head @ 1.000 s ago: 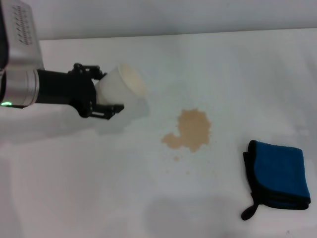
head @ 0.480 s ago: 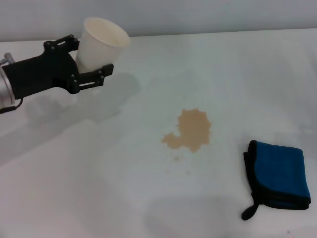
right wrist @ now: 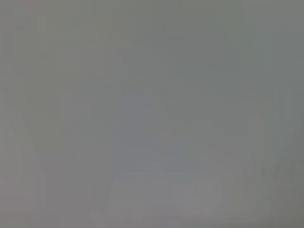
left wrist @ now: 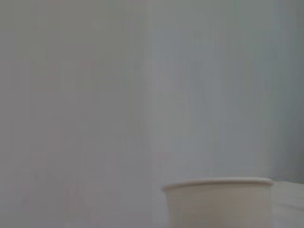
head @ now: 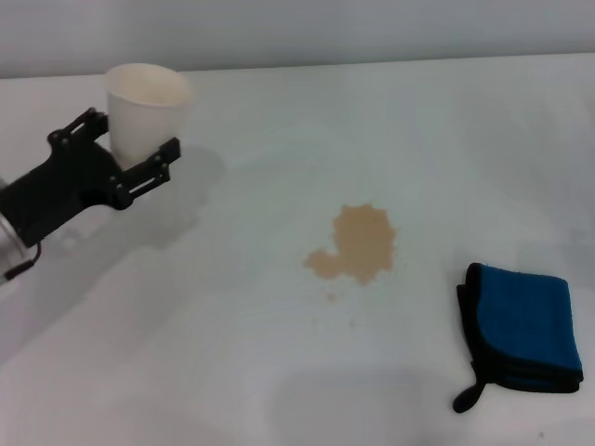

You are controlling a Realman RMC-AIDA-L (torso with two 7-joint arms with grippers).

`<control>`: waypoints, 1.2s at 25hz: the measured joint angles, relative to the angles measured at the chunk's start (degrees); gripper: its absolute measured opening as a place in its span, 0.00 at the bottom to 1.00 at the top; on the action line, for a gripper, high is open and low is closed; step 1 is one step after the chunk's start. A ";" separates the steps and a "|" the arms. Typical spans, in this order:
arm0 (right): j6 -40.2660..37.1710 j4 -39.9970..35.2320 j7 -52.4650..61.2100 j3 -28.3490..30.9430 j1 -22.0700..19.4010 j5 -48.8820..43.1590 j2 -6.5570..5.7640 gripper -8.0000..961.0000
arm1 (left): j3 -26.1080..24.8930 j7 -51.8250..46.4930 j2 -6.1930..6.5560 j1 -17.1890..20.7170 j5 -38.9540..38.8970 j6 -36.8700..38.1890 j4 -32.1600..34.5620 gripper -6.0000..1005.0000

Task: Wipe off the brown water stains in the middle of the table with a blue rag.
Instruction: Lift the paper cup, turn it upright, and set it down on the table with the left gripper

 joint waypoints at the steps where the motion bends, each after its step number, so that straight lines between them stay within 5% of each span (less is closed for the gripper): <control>1: -0.57 -0.26 -0.20 -0.35 0.02 0.00 0.00 0.83 | 0.00 0.93 0.00 0.36 -1.01 0.01 -0.87 0.80; 30: -0.14 0.46 -2.43 -3.35 0.61 -0.07 0.27 0.83 | 0.53 13.89 -0.70 0.68 -2.16 9.60 -15.15 0.80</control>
